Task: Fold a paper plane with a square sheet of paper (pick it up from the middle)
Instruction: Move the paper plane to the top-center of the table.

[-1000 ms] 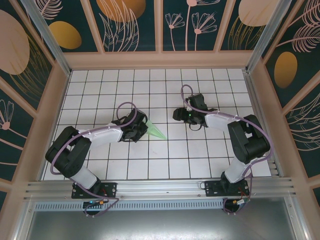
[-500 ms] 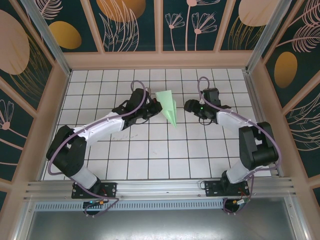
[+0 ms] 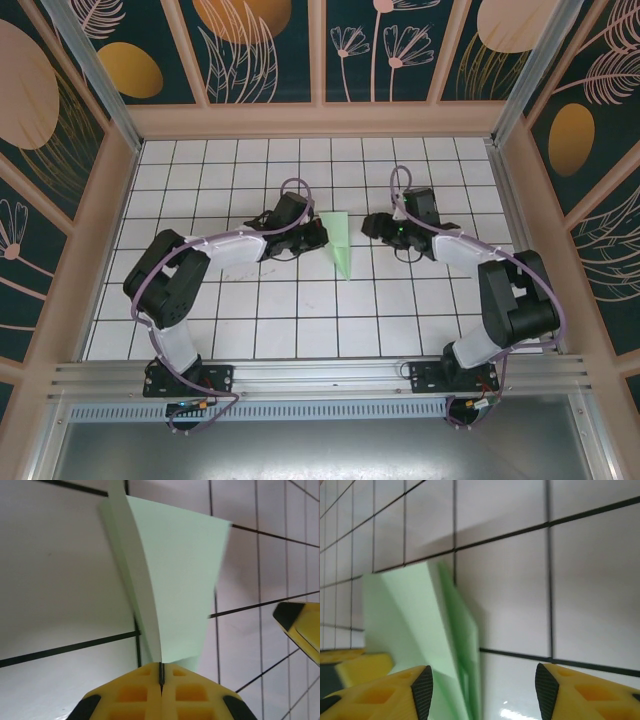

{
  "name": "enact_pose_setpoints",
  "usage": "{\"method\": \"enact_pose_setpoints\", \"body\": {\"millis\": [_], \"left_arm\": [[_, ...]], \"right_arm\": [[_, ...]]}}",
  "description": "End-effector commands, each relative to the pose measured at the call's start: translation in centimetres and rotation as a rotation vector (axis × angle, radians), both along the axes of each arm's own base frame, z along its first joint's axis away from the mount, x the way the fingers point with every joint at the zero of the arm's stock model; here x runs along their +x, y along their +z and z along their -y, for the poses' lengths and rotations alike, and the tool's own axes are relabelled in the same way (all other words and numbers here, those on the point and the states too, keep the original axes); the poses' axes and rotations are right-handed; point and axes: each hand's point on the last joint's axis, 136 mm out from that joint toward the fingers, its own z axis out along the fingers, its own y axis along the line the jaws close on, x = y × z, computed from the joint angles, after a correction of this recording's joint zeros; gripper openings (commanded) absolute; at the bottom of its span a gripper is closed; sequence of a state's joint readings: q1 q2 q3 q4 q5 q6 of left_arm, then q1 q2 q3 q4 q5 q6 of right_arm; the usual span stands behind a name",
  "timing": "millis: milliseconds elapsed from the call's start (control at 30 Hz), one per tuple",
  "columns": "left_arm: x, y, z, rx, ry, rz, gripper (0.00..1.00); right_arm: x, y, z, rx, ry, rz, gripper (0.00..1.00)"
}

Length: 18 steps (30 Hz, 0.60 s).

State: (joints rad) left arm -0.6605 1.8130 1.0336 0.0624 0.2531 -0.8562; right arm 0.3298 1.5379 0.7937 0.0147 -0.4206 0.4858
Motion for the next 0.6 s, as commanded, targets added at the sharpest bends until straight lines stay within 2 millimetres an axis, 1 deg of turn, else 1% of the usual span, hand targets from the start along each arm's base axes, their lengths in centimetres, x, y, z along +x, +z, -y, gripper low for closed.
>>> {"method": "enact_pose_setpoints", "body": {"millis": [0,67,133,200,267,300,367,433,567], "left_arm": [[-1.0,-2.8,-1.4,0.077,0.026,-0.05,0.0],[-1.4,-3.9,-2.3,0.112,0.072,-0.096,0.0],[-1.8,-4.2,-2.3,0.097,0.087,-0.126,0.0],[-1.7,-4.1,-2.1,0.074,0.092,-0.13,0.0],[-1.7,-4.1,-2.0,0.069,0.093,-0.129,0.0],[-1.7,-4.0,-1.9,0.065,0.093,-0.128,0.0],[-1.7,-4.1,-2.0,0.068,0.092,-0.13,0.0],[-1.7,-4.1,-2.0,0.069,0.092,-0.131,0.0],[-1.8,-4.2,-1.9,0.068,0.089,-0.135,0.0]], "right_arm": [[-1.5,0.0,-3.2,-0.014,0.146,0.044,0.54],[-2.3,-1.0,-4.5,-0.067,0.196,0.022,0.47],[-3.1,-1.8,-5.7,-0.098,0.243,0.01,0.42],[-3.4,-2.2,-6.5,-0.124,0.264,0.008,0.41],[-3.2,-2.4,-6.6,-0.142,0.262,0.009,0.41],[-3.5,-2.5,-7.1,-0.149,0.278,0.01,0.41],[-3.3,-2.6,-7.2,-0.167,0.275,0.012,0.41],[-3.3,-2.5,-7.4,-0.171,0.284,0.02,0.41],[-3.7,-1.6,-8.2,-0.161,0.321,0.054,0.37]]}}
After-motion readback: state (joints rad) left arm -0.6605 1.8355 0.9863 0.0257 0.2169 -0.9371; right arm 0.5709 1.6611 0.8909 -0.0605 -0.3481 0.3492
